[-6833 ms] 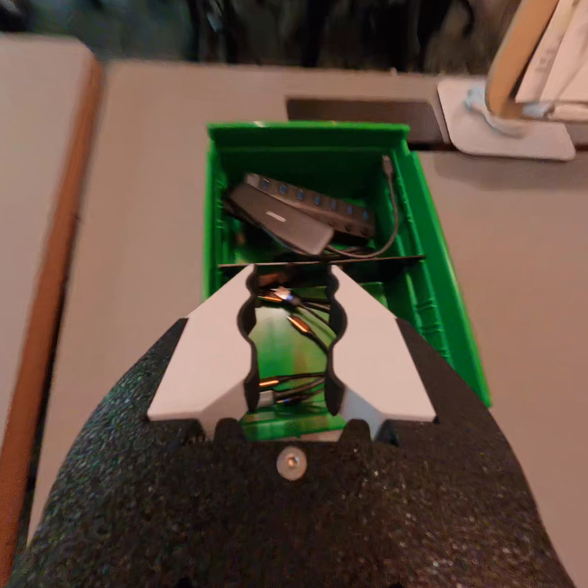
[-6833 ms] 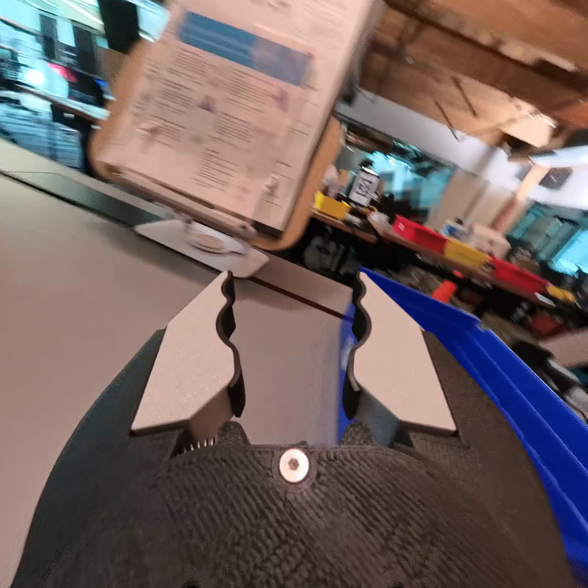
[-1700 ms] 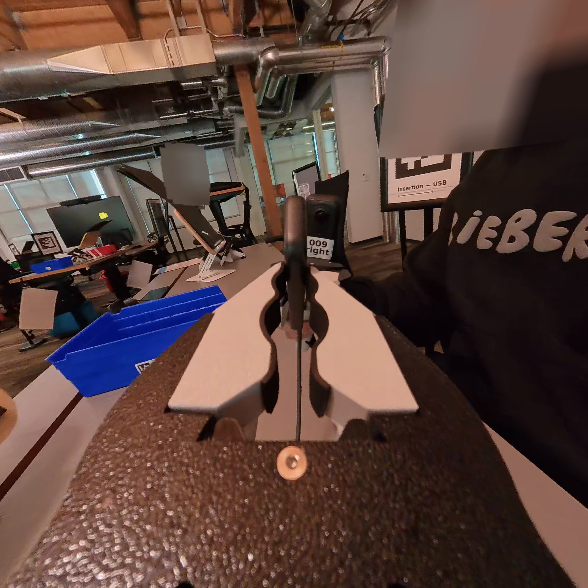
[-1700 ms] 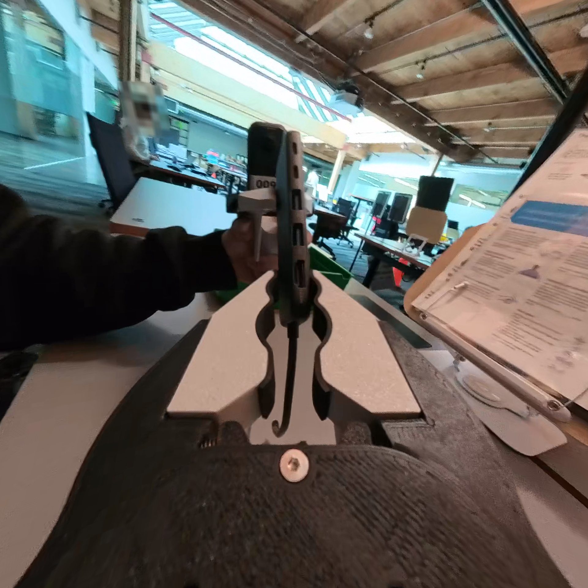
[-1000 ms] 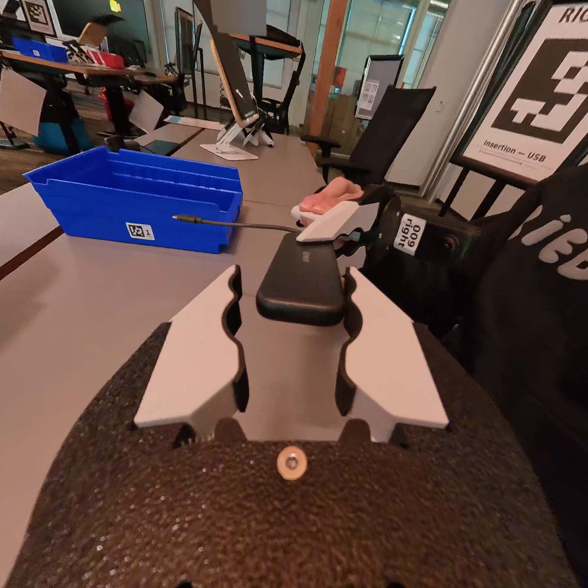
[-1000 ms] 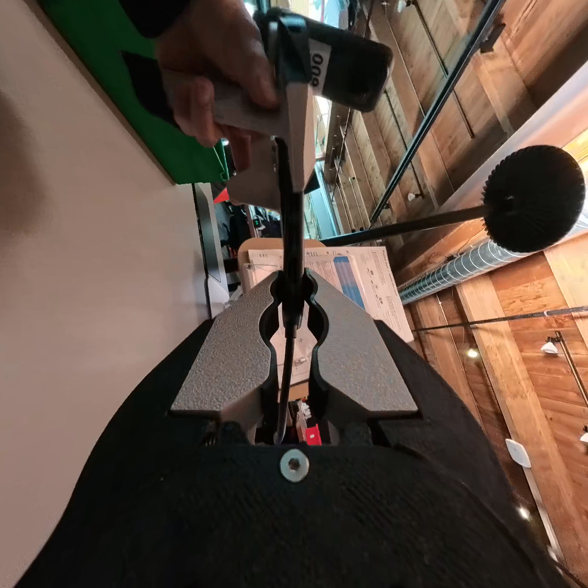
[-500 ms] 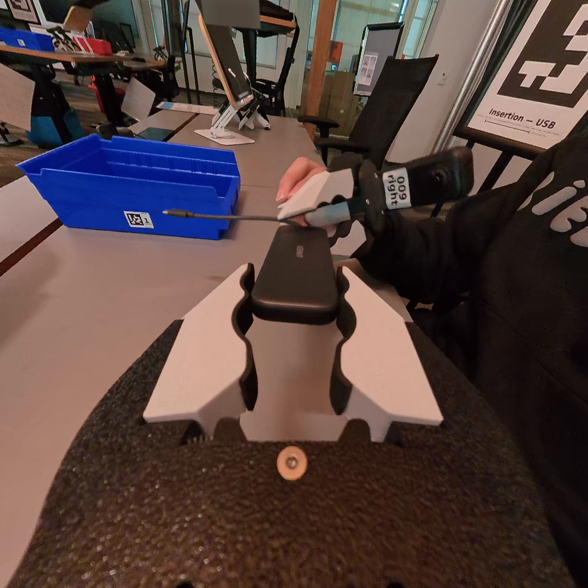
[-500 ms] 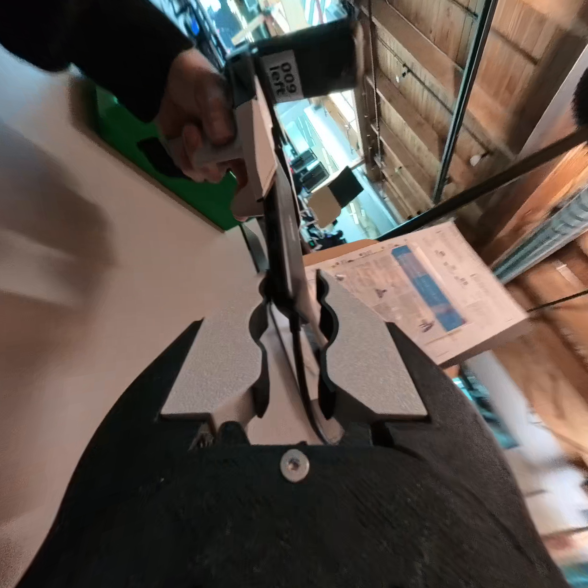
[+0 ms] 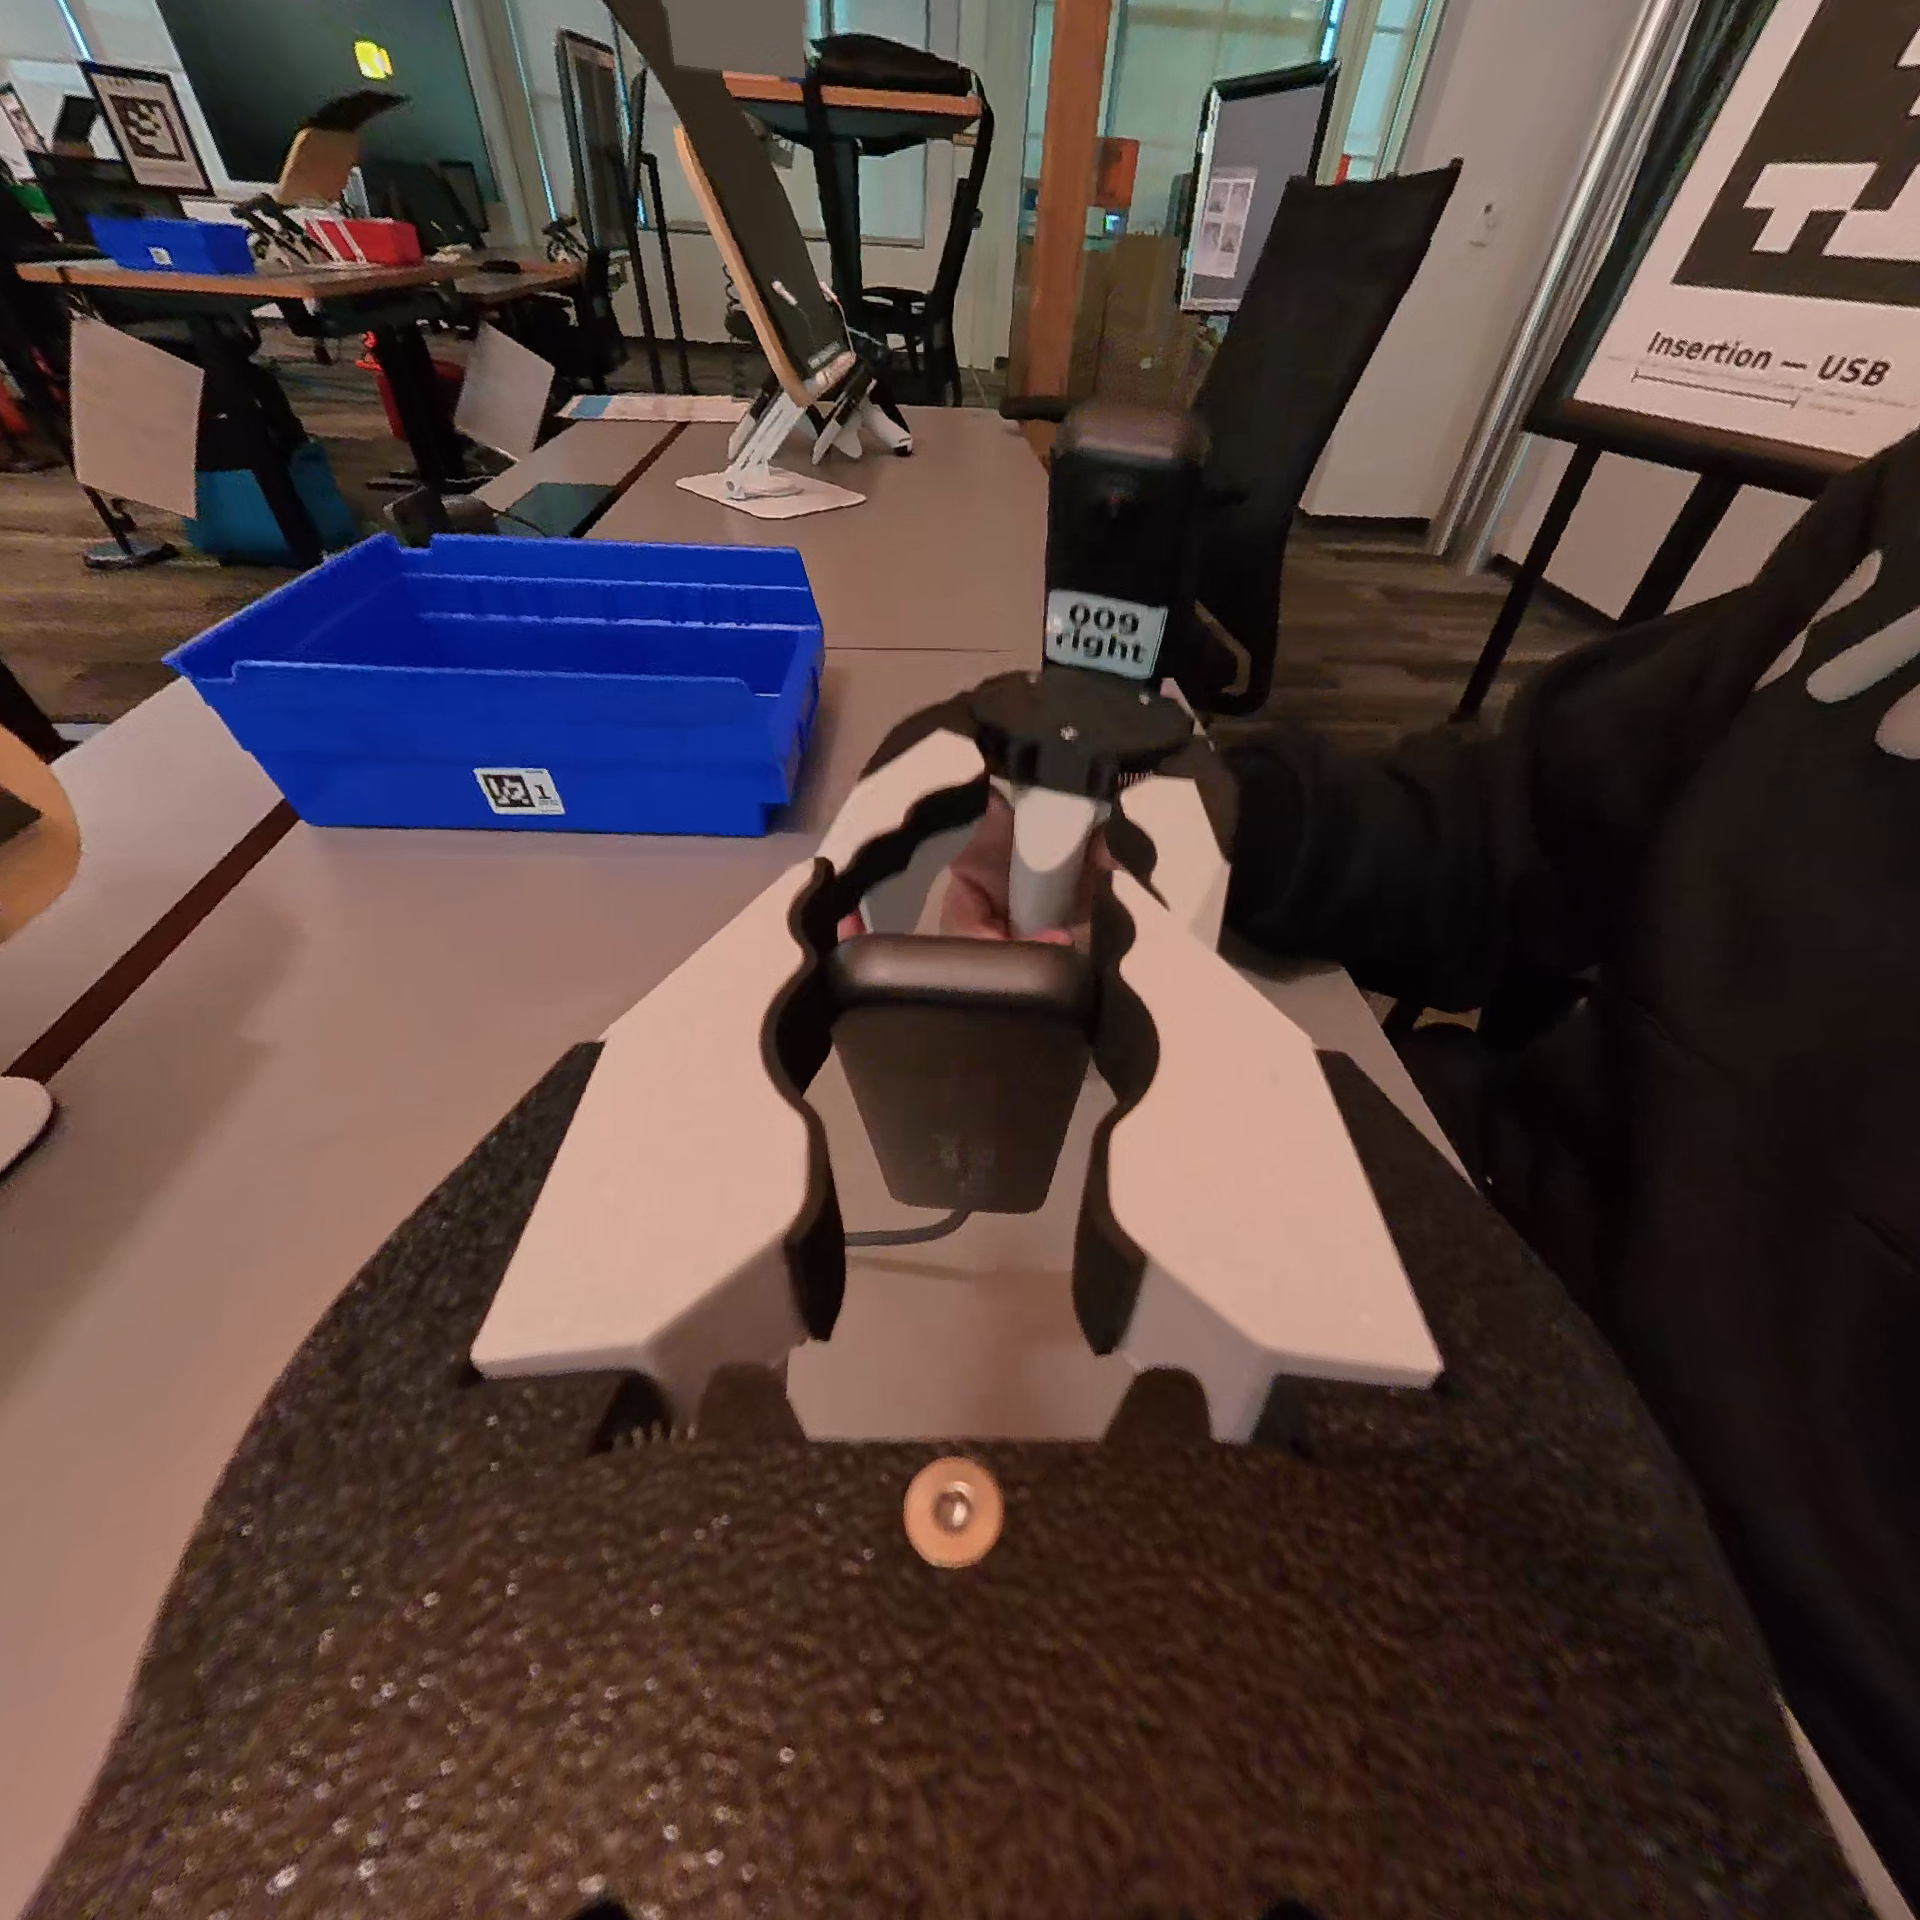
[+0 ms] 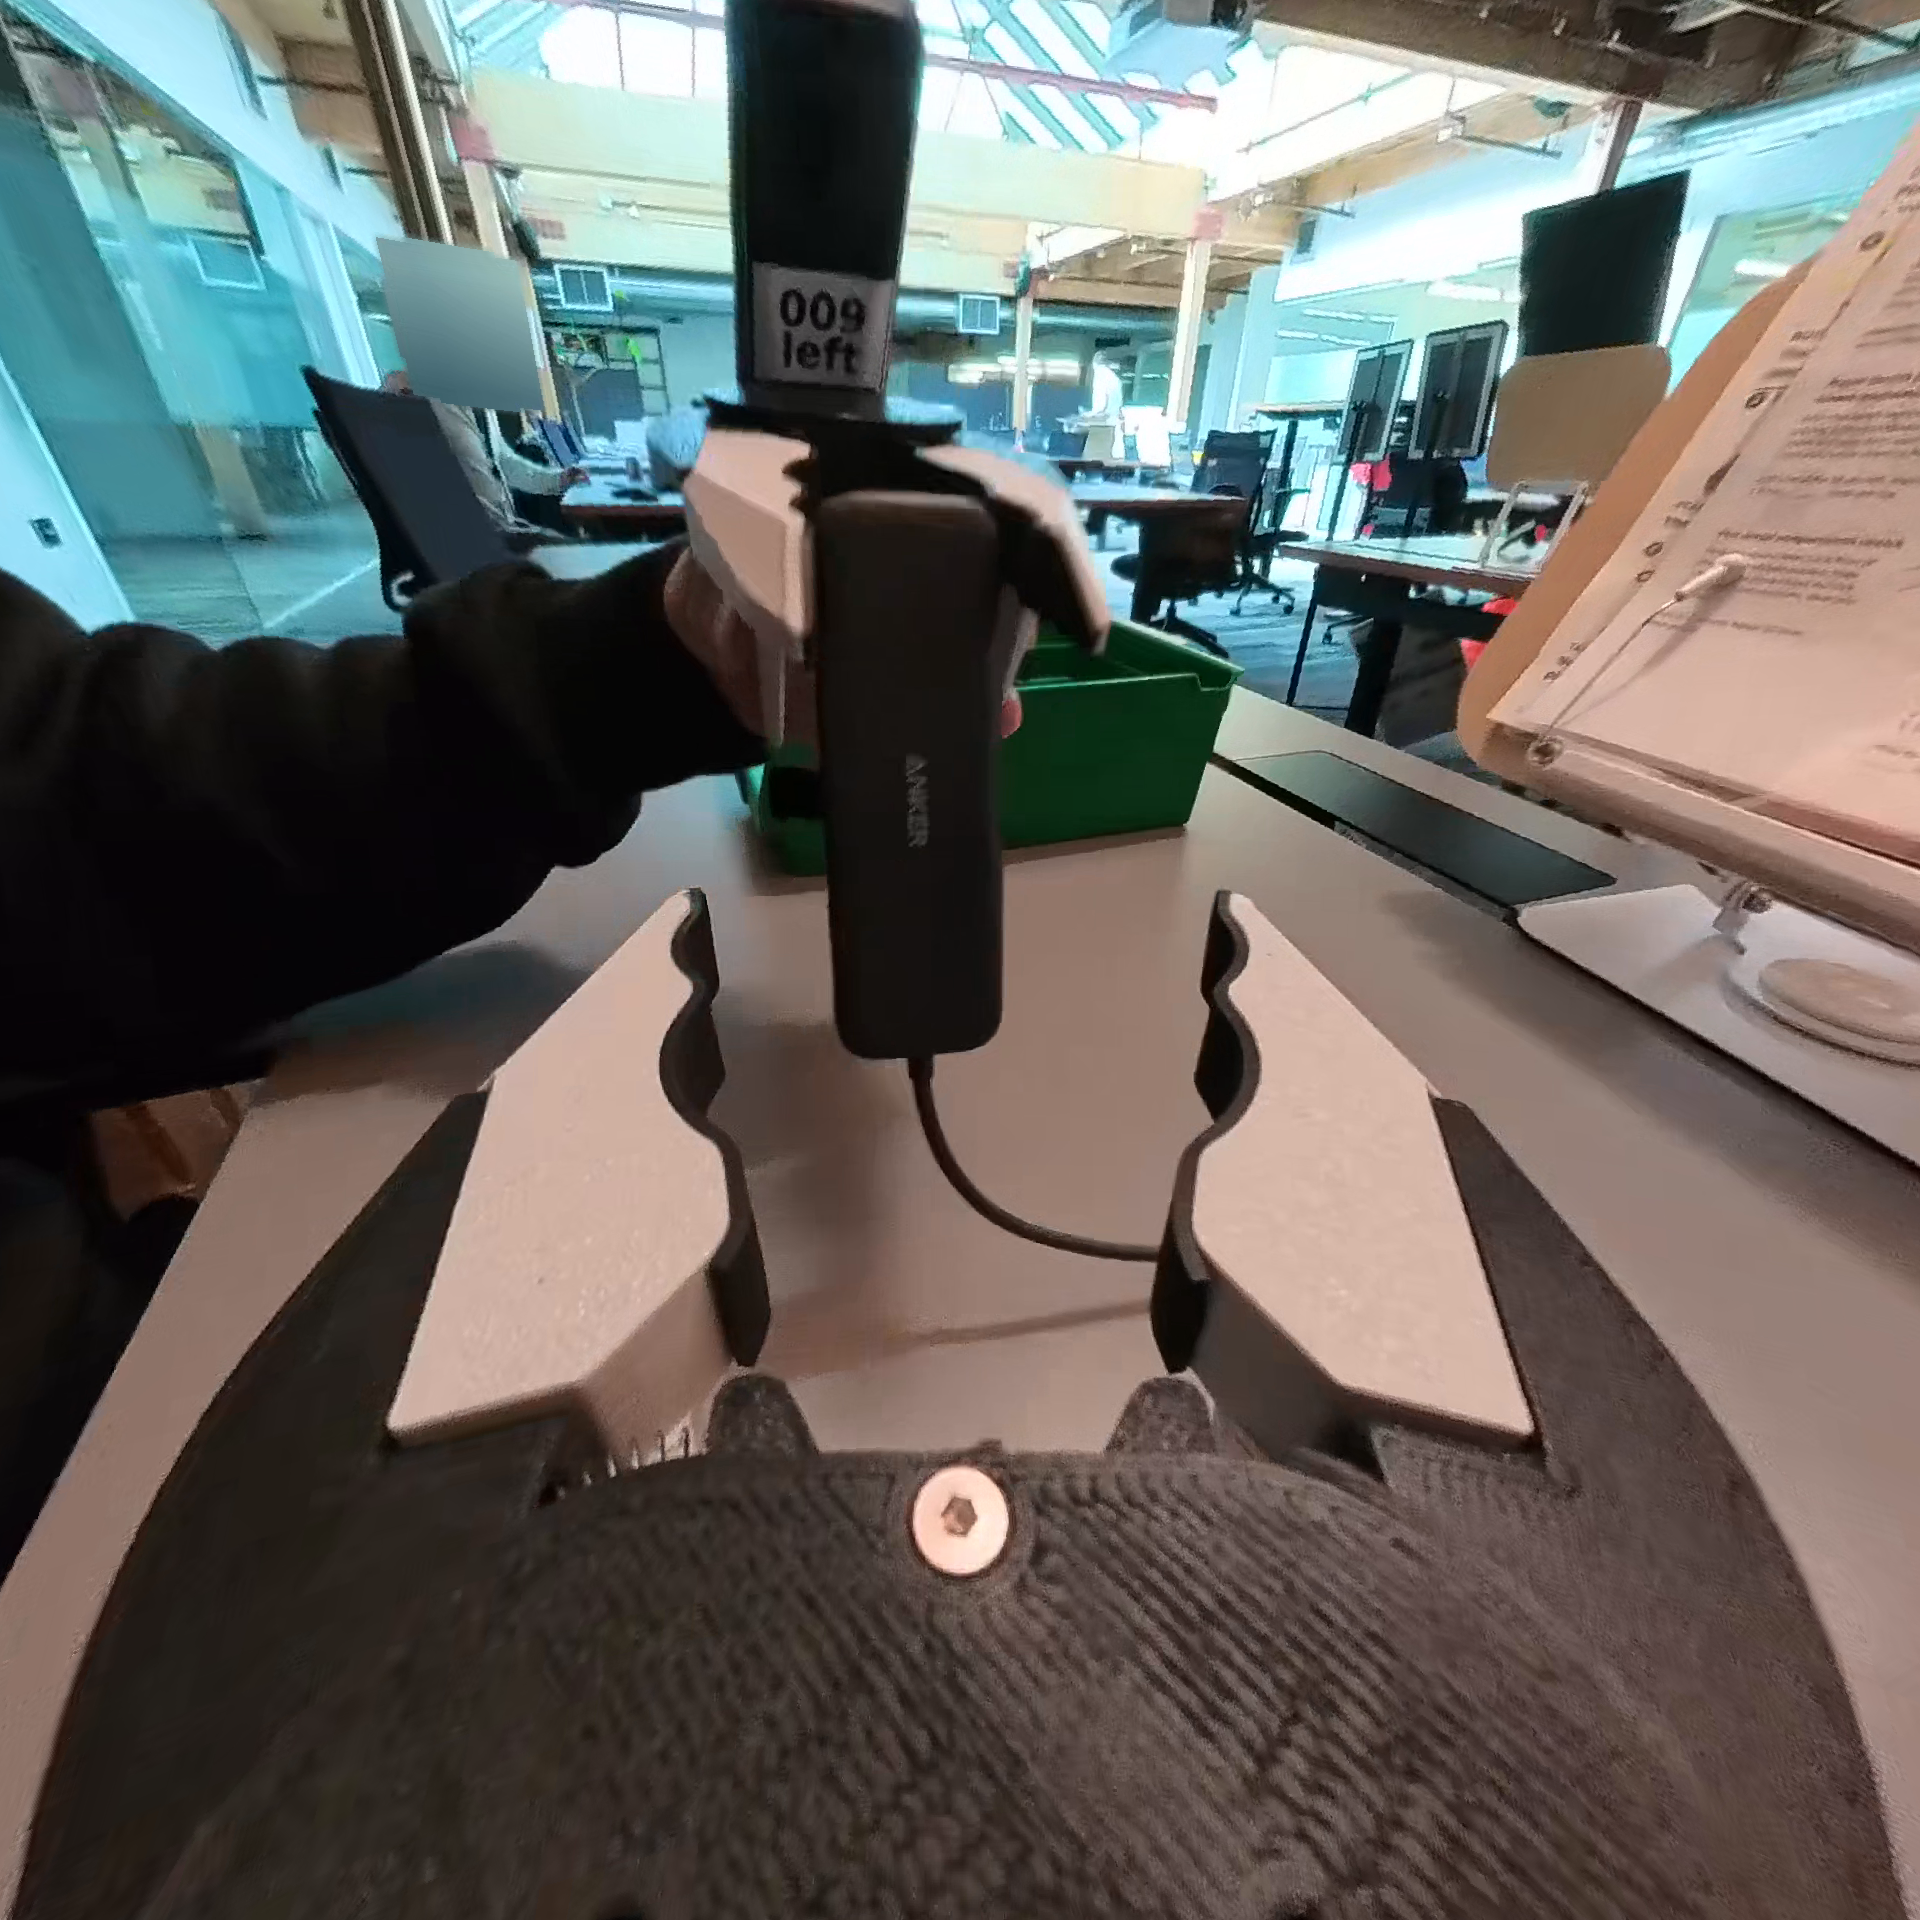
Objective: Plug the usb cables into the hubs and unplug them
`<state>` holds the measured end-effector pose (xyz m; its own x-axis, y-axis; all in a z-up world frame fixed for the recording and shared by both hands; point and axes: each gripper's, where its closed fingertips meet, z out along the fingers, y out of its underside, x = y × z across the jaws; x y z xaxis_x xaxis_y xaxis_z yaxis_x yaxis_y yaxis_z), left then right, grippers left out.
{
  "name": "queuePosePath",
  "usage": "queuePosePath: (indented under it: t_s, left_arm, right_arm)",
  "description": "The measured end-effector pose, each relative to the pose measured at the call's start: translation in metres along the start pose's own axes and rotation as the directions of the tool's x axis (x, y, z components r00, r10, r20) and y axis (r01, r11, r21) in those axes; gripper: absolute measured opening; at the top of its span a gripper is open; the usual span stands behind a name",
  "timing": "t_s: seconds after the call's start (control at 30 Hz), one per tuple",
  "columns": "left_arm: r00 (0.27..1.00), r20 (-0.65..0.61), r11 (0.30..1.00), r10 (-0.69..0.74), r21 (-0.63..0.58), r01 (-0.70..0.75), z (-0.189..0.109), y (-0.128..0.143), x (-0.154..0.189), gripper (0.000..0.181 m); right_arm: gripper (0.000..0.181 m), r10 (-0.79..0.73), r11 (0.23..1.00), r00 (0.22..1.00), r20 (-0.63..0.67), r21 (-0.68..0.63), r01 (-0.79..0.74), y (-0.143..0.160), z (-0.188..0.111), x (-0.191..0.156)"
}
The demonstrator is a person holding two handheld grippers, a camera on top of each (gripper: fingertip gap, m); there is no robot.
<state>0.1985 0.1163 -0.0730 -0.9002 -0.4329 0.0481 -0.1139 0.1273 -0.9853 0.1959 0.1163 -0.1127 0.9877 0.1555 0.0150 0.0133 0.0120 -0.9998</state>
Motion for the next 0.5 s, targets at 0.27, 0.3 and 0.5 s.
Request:
queuePosePath:
  t_s: [0.27, 0.3, 0.5]
  left_arm:
    - [0.998, -0.040, 0.997, 0.056, 0.063, -0.054, 0.014, -0.031, 0.012, 0.048]
    - [0.997, -0.042, 0.996, 0.057, 0.077, -0.054, 0.013, -0.034, 0.012, 0.047]
    - [0.973, 0.212, 0.993, -0.088, 0.097, 0.069, -0.012, -0.021, -0.023, 0.059]
  right_arm:
    - [0.050, -0.077, 0.997, 0.997, -0.021, -0.008, 0.077, 0.012, 0.015, -0.009]
    - [0.043, -0.091, 0.996, 0.995, -0.027, 0.013, 0.091, 0.009, 0.014, -0.010]
    - [0.043, -0.169, 0.983, 0.972, -0.164, 0.049, 0.179, -0.019, -0.012, 0.017]
